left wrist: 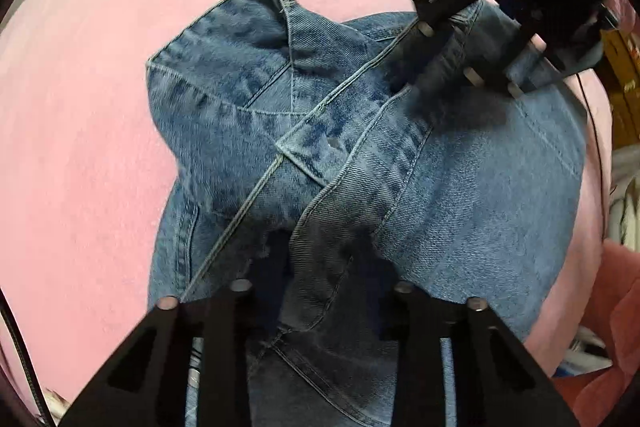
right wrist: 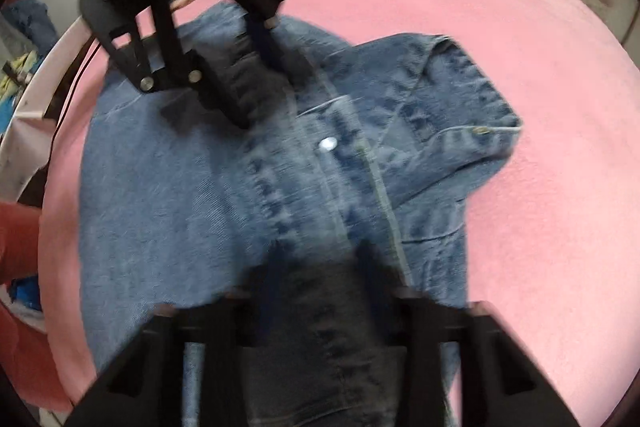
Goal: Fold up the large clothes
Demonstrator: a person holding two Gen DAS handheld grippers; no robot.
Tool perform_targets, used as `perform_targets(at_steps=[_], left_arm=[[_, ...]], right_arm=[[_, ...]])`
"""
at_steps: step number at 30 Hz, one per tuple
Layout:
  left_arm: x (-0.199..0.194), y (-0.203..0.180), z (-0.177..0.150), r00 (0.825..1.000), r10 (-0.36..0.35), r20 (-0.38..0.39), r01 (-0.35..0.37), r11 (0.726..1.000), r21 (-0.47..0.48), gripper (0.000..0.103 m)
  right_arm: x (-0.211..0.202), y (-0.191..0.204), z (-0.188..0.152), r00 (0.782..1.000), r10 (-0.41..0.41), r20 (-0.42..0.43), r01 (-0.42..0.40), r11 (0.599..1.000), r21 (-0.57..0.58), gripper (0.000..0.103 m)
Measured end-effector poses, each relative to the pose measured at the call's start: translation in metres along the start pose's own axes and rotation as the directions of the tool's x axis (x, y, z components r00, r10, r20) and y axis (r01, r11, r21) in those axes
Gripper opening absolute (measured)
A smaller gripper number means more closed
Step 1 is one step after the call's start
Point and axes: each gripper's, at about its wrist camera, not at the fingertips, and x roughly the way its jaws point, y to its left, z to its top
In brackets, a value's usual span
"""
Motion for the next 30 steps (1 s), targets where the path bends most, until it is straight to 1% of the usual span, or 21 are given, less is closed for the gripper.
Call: perform_targets(at_steps=[2,3,5,8,11,12,13,15,17,18,19,20,21,22,23,24,26,27,28,29,30], left_arm=[[-0.001,0.001,-0.005,1.0,-0.011,0.006,0.011,1.0,0.002,0.012],[-0.002,-0.001,-0.007,1.0,-0.014,0.011,0.014,1.0,0.009,0.009],[-0.004,-0.006,-0.014,1.0,-0.013,0.028,0.012,1.0,0.028,0.007],[-0.006,-0.01,-0.025,0.998,0.012,0.066,-0.015,0.999,0.039,0.005],[-0.021,-0.007,-0.026,0.992,0.031,0.126,-0.032,0.999,0.005,0.005],[-0.024,0.0,-0.023,0.991,0.021,0.134,-0.017,1.0,-0.025,0.005],[-0.023,0.003,-0.016,0.991,0.019,0.13,-0.014,0.999,-0.037,0.005],[-0.013,0.008,-0.012,0.995,0.034,0.098,-0.029,0.998,-0.047,0.005],[0.0,0.006,-0.009,0.996,0.06,0.072,-0.056,0.997,-0.053,0.007],[0.002,0.005,-0.009,0.994,0.079,0.079,-0.074,0.995,-0.064,0.014],[0.001,0.006,-0.009,0.991,0.095,0.089,-0.088,0.993,-0.08,0.017],[-0.003,0.008,-0.011,0.988,0.111,0.104,-0.1,0.989,-0.112,0.026],[-0.008,0.011,-0.013,0.98,0.157,0.118,-0.138,0.978,-0.156,0.041],[-0.014,0.014,-0.016,0.968,0.213,0.131,-0.184,0.961,-0.205,0.048],[-0.022,0.019,-0.019,0.956,0.255,0.144,-0.212,0.942,-0.26,0.05],[-0.033,0.024,-0.026,0.945,0.282,0.166,-0.21,0.911,-0.355,0.05],[-0.05,0.025,-0.04,0.938,0.264,0.225,-0.126,0.863,-0.488,0.05],[-0.057,0.022,-0.048,0.929,0.26,0.263,-0.085,0.842,-0.533,0.05],[-0.063,0.016,-0.058,0.917,0.252,0.31,-0.027,0.813,-0.581,0.05],[-0.065,0.007,-0.069,0.91,0.227,0.347,0.043,0.781,-0.622,0.05],[-0.061,-0.002,-0.078,0.907,0.195,0.373,0.103,0.757,-0.645,0.045]], right_arm=[[-0.002,-0.007,0.0,0.999,0.046,-0.007,-0.046,0.998,0.036,0.005],[-0.003,-0.004,0.0,0.999,0.044,-0.008,-0.044,0.999,0.022,0.005],[-0.008,0.002,-0.001,0.999,0.031,-0.009,-0.031,0.999,-0.016,0.004],[-0.019,0.012,-0.003,0.999,-0.026,0.037,0.028,0.998,-0.055,0.004],[-0.036,0.006,-0.004,0.99,-0.078,0.12,0.08,0.997,-0.011,0.003],[-0.039,0.004,-0.003,0.987,-0.091,0.133,0.092,0.996,0.005,0.003],[-0.04,0.001,-0.002,0.985,-0.104,0.136,0.103,0.995,0.018,0.003],[-0.033,0.0,0.002,0.983,-0.135,0.121,0.136,0.991,0.003,0.003],[-0.021,0.002,0.006,0.981,-0.168,0.097,0.17,0.985,-0.008,0.004],[-0.019,-0.003,0.006,0.98,-0.178,0.086,0.178,0.984,0.004,0.005],[-0.014,-0.003,0.007,0.977,-0.196,0.087,0.195,0.981,0.019,0.005],[-0.015,-0.005,0.007,0.97,-0.219,0.104,0.215,0.976,0.047,0.008],[-0.019,-0.008,0.006,0.962,-0.244,0.123,0.236,0.968,0.08,0.008],[-0.028,-0.011,0.005,0.943,-0.293,0.156,0.274,0.952,0.135,0.009],[-0.036,-0.013,0.004,0.926,-0.334,0.175,0.304,0.936,0.178,0.012],[-0.044,-0.014,0.004,0.911,-0.366,0.19,0.325,0.921,0.215,0.012],[-0.064,-0.014,0.004,0.882,-0.421,0.214,0.344,0.884,0.317,0.012],[-0.07,-0.012,0.003,0.88,-0.421,0.219,0.327,0.872,0.365,0.012],[-0.074,-0.008,0.002,0.884,-0.407,0.229,0.29,0.863,0.414,0.012],[-0.078,-0.005,-0.002,0.891,-0.38,0.247,0.234,0.852,0.468,0.012],[-0.077,0.005,-0.004,0.9,-0.343,0.268,0.16,0.833,0.529,0.012]])
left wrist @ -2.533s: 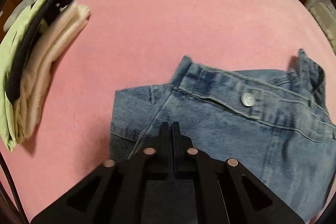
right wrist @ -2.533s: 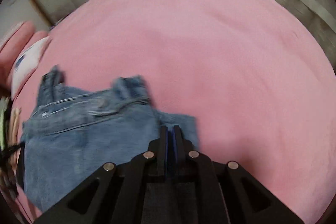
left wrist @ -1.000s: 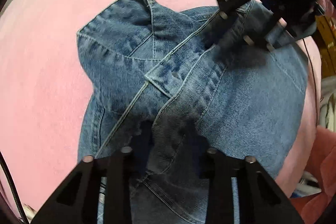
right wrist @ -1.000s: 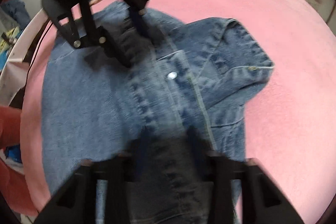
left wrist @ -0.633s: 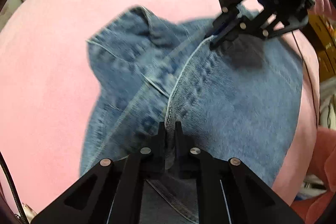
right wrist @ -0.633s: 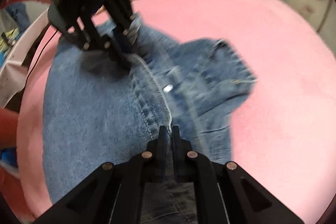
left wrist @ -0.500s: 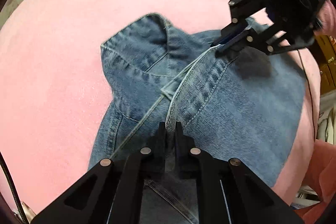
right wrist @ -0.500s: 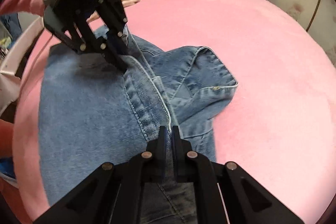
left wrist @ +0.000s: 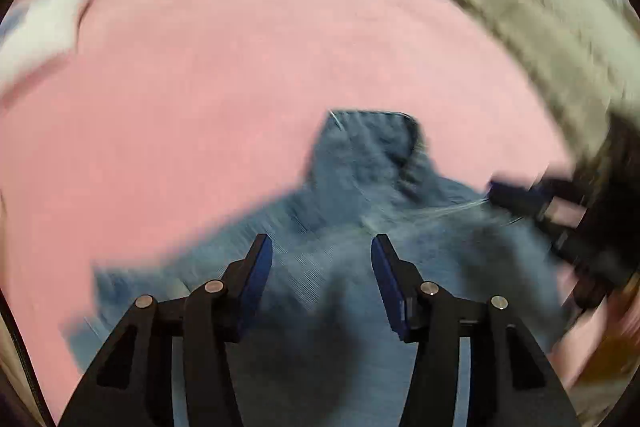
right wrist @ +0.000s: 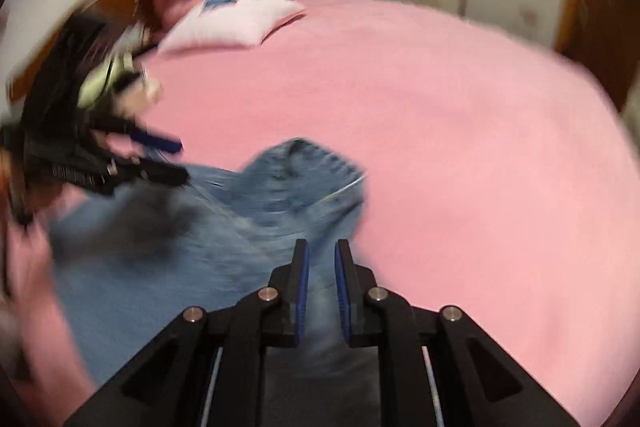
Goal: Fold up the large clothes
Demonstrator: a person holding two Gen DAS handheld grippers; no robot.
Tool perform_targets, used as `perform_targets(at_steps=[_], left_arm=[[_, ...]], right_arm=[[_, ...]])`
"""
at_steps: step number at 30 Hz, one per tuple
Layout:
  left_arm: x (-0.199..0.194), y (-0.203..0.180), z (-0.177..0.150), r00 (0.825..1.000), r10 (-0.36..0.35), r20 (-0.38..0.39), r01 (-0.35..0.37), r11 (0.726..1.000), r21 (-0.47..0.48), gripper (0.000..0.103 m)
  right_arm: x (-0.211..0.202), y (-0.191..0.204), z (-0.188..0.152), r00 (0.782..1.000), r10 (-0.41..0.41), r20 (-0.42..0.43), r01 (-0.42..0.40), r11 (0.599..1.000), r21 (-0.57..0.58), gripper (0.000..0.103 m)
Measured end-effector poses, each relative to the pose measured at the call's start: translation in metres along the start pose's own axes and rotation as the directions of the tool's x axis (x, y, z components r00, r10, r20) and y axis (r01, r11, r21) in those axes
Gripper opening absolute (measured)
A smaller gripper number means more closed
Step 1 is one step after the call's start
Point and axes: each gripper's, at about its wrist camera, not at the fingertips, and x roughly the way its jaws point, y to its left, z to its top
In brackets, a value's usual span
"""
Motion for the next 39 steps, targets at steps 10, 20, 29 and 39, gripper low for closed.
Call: perform_targets(at_steps=[10,20,29,39], left_arm=[[0.05,-0.016,-0.074,0.994,0.112,-0.019,-0.113,0.993,-0.046,0.008],[0.025,0.027,-0.077,0.922,0.372,0.103,-0.361,0.925,-0.115,0.001],[-0.002,0.118,-0.078,0.831,0.552,0.067,-0.506,0.802,-0.317,0.001],[-0.015,0.072,-0.102,0.96,0.277,-0.039,-0.277,0.92,-0.278,0.008]], right_arm=[[0.058,0.059,-0.096,0.983,0.184,-0.028,-0.156,0.894,0.42,0.0],[0.006,-0.051,-0.14,0.983,-0.178,0.035,0.115,0.761,0.639,0.0],[-0.042,-0.107,-0.178,0.892,-0.444,-0.086,0.376,0.623,0.686,0.0],[-0.042,-0.01,-0.138,0.954,-0.301,-0.001,0.25,0.791,0.558,0.0]])
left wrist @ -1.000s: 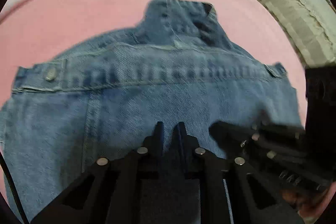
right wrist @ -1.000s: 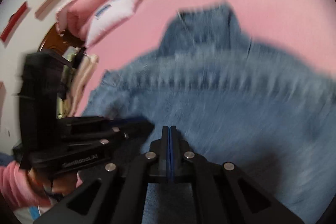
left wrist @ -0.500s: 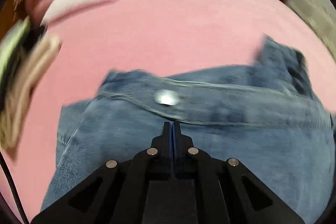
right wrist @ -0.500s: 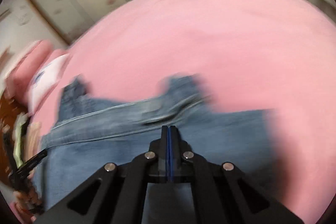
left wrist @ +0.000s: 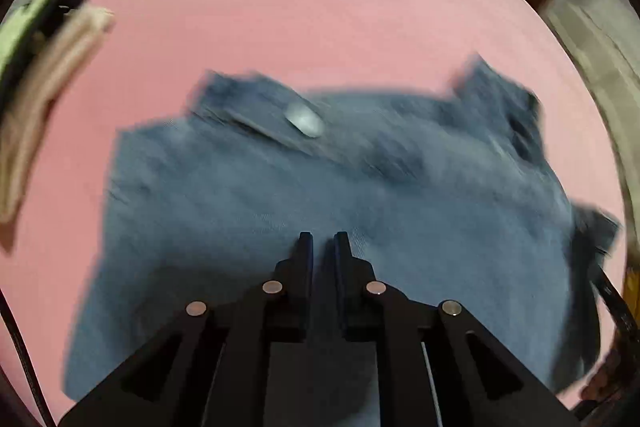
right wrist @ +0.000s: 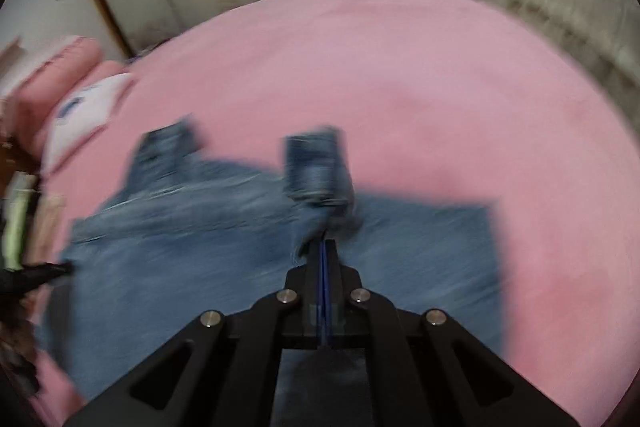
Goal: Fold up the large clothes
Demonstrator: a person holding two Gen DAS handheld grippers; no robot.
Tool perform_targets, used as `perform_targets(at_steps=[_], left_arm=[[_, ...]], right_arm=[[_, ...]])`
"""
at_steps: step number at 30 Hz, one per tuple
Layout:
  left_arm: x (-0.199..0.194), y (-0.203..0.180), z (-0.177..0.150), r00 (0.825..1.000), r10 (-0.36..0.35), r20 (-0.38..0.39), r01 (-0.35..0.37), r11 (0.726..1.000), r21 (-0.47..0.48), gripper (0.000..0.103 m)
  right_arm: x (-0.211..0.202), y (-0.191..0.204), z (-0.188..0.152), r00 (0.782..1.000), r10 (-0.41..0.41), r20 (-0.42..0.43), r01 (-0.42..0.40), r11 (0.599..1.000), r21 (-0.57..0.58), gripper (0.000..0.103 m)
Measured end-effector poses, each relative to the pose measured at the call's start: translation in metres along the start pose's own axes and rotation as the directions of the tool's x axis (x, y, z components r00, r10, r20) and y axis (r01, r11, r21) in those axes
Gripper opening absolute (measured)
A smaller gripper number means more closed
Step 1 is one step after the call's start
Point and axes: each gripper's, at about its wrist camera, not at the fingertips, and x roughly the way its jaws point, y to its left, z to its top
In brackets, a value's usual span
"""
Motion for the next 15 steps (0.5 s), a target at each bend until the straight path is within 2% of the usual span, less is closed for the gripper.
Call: perform_targets(at_steps=[1,2,4,5,7,11,12,15], left_arm=[[0.001,-0.006,-0.006,1.0,0.005,0.007,-0.005,1.0,0.019,0.008],[-0.003,-0.01,-0.013,1.0,0.016,0.02,-0.017,0.999,0.043,0.013],[-0.009,-0.02,-0.025,0.996,0.07,0.052,-0.074,0.994,0.079,0.013],[-0.012,-0.023,-0.029,0.995,0.082,0.062,-0.087,0.993,0.084,0.013],[-0.02,-0.034,-0.04,0.998,0.043,0.049,-0.047,0.996,0.079,0.013],[-0.032,-0.048,-0.052,0.998,0.041,0.038,-0.043,0.996,0.074,0.017],[-0.033,-0.045,-0.054,0.997,0.061,0.042,-0.064,0.995,0.075,0.02],[-0.031,-0.019,-0.058,0.975,0.218,0.052,-0.221,0.974,0.059,0.023]], right_arm=[[0.0,0.015,-0.009,0.998,0.068,-0.012,-0.068,0.998,0.003,0.0],[-0.001,0.028,-0.016,0.995,0.096,-0.004,-0.096,0.995,-0.014,0.0],[-0.003,0.052,-0.029,0.991,0.131,0.008,-0.131,0.991,-0.033,0.0],[-0.002,0.072,-0.04,0.98,0.197,-0.013,-0.197,0.98,-0.03,0.0],[0.004,0.101,-0.055,0.949,0.304,-0.081,-0.307,0.951,-0.03,0.0],[0.027,0.141,-0.085,0.91,0.343,-0.234,-0.363,0.93,-0.049,0.0],[0.033,0.144,-0.088,0.897,0.358,-0.26,-0.38,0.924,-0.038,0.0],[0.042,0.14,-0.083,0.889,0.372,-0.265,-0.401,0.914,-0.06,0.0]])
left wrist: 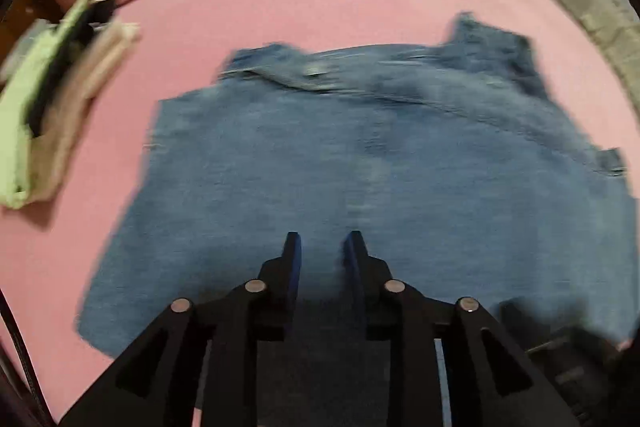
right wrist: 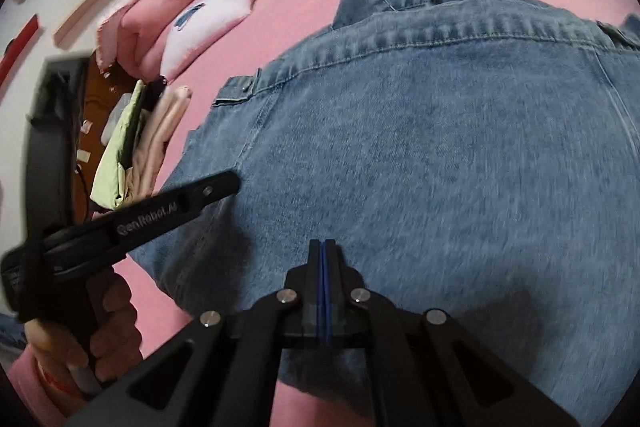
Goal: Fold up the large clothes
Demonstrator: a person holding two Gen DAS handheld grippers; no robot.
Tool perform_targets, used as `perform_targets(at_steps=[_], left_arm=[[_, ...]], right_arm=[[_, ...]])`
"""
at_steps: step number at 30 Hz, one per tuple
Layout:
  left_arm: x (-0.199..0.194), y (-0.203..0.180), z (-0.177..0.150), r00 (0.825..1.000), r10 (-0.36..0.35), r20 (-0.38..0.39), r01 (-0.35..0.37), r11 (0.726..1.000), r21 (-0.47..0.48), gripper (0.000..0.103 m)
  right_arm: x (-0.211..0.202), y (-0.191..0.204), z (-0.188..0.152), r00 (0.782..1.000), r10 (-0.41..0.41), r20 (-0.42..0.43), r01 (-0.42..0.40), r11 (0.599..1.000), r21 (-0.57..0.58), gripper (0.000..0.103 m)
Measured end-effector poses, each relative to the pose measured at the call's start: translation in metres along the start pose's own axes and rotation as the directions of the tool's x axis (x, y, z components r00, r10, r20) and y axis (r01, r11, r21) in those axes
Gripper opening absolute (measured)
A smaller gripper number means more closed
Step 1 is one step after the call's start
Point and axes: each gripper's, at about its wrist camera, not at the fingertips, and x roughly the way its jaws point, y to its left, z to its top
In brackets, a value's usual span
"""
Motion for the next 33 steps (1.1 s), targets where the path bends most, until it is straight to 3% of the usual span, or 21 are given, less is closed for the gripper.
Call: perform_targets(at_steps=[3,5,6,9,10,13,17,23,27,31,33], left_arm=[[0.013,0.035,-0.004,0.999,0.051,-0.005,-0.052,0.997,-0.048,0.023],[0.017,0.057,-0.007,0.995,0.097,-0.008,-0.098,0.993,-0.067,0.023],[0.018,0.068,-0.01,0.991,0.136,-0.016,-0.137,0.988,-0.07,0.023],[0.017,0.094,-0.017,0.987,0.157,-0.033,-0.159,0.983,-0.094,0.024],[0.016,0.097,-0.019,0.985,0.166,-0.039,-0.169,0.981,-0.098,0.025],[0.012,0.107,-0.022,0.988,0.148,-0.041,-0.152,0.979,-0.134,0.026],[0.004,0.116,-0.027,0.986,0.159,-0.041,-0.164,0.973,-0.163,0.026],[-0.014,0.104,-0.032,0.981,0.194,-0.025,-0.196,0.967,-0.161,0.026],[-0.027,0.109,-0.04,0.984,0.176,-0.033,-0.179,0.972,-0.154,0.029],[-0.048,0.119,-0.056,0.99,0.144,-0.009,-0.143,0.971,-0.189,0.029],[-0.06,0.127,-0.066,0.995,0.103,-0.002,-0.101,0.971,-0.218,0.035]], right_arm=[[-0.014,-0.025,0.01,0.999,-0.023,0.032,0.024,1.0,-0.012,0.0],[-0.039,-0.059,0.015,0.981,-0.178,0.08,0.177,0.984,0.019,0.0],[-0.056,-0.074,0.009,0.973,-0.21,0.1,0.206,0.977,0.047,0.0],[-0.105,-0.128,-0.004,0.93,-0.338,0.143,0.315,0.935,0.164,0.0],[-0.123,-0.142,-0.012,0.897,-0.418,0.142,0.388,0.9,0.198,0.0],[-0.165,-0.163,-0.031,0.76,-0.636,0.132,0.594,0.763,0.256,0.0],[-0.193,-0.181,-0.054,0.722,-0.687,0.081,0.624,0.697,0.352,0.0],[-0.216,-0.162,-0.06,0.707,-0.7,0.101,0.615,0.679,0.401,0.0],[-0.21,-0.125,-0.029,0.761,-0.629,0.158,0.523,0.739,0.425,0.0],[-0.18,-0.09,0.012,0.809,-0.559,0.183,0.472,0.803,0.365,0.0],[-0.155,-0.065,0.033,0.851,-0.489,0.192,0.424,0.855,0.299,0.0]])
